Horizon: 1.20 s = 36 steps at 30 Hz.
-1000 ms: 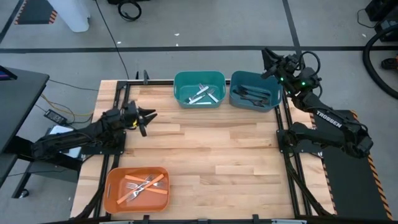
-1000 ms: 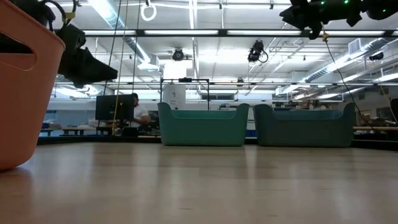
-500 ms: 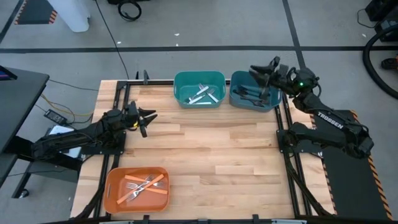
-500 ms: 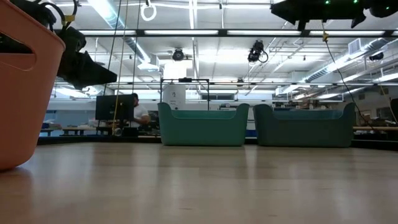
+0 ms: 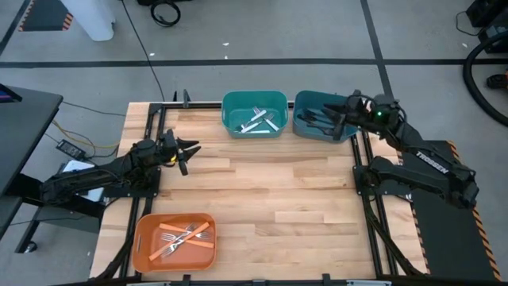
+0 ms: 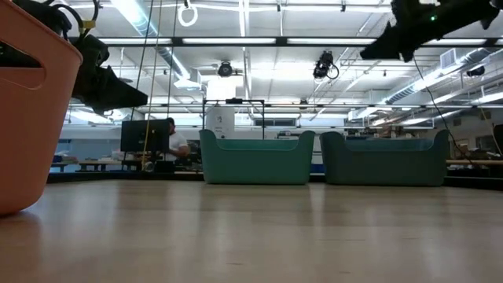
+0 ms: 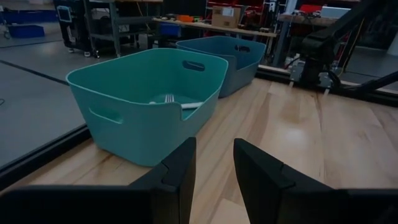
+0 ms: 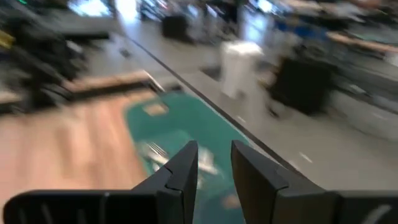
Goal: Sort silverware by color (type)
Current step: Return To Home Position
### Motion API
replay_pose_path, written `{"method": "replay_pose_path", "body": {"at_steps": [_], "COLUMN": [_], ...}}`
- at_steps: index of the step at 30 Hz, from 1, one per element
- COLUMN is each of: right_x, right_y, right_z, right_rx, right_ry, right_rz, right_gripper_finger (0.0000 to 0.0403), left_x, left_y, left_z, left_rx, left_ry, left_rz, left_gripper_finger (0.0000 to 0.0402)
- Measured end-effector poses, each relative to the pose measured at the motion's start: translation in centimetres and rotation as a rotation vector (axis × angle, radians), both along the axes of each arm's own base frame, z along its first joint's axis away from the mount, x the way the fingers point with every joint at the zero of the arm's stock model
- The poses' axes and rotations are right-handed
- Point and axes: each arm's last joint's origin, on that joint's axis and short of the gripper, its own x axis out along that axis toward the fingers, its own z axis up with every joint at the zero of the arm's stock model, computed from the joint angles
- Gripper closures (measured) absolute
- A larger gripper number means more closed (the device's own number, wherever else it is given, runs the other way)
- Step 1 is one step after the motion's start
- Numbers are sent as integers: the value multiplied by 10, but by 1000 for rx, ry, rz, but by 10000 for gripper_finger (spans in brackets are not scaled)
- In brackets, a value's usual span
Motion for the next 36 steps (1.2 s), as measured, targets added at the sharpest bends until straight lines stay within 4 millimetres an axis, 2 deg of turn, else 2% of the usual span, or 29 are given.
{"method": "replay_pose_path", "body": {"at_steps": [4,7,14,21,28,36], "right_x": [-4,-6,-9,-12,-11,-11], "right_y": [3,5,9,10,10,10], "right_z": [-11,-29,-67,-100,-125,-135], "right_rx": [-1,13,46,97,90,60], "right_ry": [57,63,-85,-87,-87,-123], "right_rz": [-84,-80,-81,-102,-98,-93], "right_gripper_finger": [299,299,298,298,298,298], "left_x": [0,0,0,0,0,0], "left_y": [0,0,0,0,0,0], "left_z": [0,0,0,0,0,-2], "left_rx": [-7,-7,-7,-6,-6,-13], "left_ry": [-3,-3,-4,-6,-6,13], "left_rz": [0,0,0,0,0,-1], "left_gripper_finger": [285,285,285,285,285,285]}}
